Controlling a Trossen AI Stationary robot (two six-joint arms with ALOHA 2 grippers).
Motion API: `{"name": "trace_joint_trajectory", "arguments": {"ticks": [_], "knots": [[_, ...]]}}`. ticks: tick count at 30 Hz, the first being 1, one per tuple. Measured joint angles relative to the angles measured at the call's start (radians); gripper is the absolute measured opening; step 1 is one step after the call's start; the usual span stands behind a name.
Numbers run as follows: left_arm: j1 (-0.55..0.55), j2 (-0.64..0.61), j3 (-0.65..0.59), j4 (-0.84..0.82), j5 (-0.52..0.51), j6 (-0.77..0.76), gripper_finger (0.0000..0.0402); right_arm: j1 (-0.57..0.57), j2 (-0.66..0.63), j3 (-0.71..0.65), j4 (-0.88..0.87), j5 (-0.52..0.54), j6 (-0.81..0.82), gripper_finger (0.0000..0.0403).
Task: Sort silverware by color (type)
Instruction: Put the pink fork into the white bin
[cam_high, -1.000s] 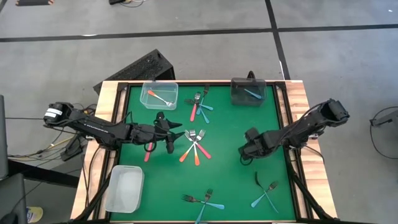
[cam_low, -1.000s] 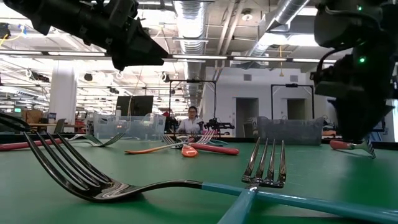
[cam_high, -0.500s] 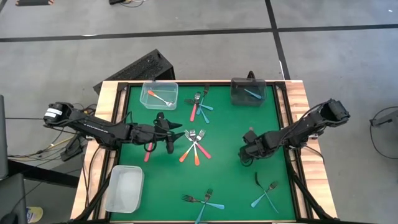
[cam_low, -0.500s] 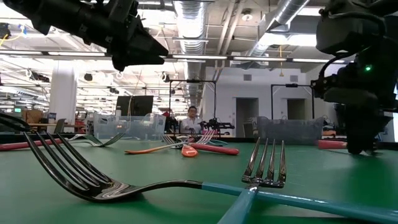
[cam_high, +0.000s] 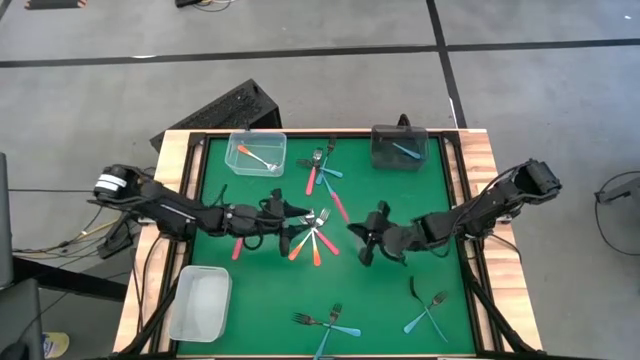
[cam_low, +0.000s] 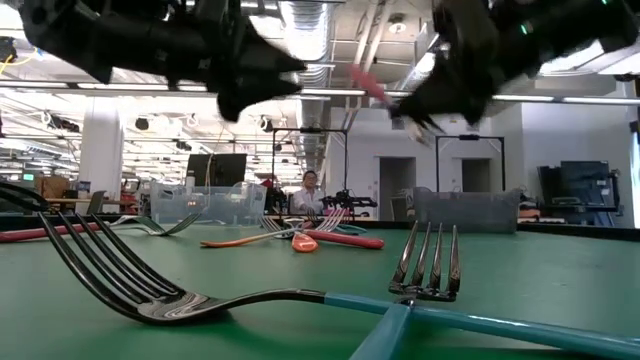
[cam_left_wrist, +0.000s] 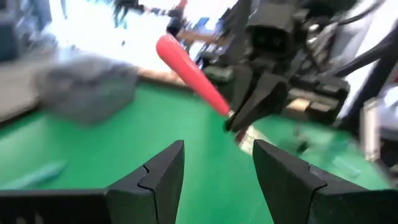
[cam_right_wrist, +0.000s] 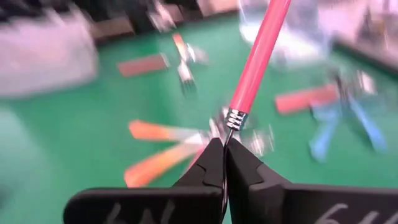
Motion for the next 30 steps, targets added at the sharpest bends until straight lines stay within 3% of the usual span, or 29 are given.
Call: {"name": "trace_joint_trajectory", "arguments": {"ticks": [5,8,15,22,30], "knots": [[0.008,0.097,0.0,0.332,0.077,0.088,0.0178,-0.003,0.0,0.0,0.212,-0.011,-0.184,0.0014],[0.02,0.155,0.02,0.44,0.115,0.117,0.0178,-0.002,0.0,0.0,0.256,-0.012,-0.233,0.0014],[0.048,0.27,0.154,0.439,0.193,0.173,0.0178,-0.002,0.0,0.0,0.268,-0.067,-0.292,0.0014],[0.073,0.273,0.198,0.419,0.231,0.177,0.0172,0.024,0.0,0.0,0.291,-0.071,-0.334,0.0014],[0.078,0.272,0.253,0.33,0.342,0.163,0.0087,0.028,0.0,0.001,0.296,-0.072,-0.334,0.0017]]}}
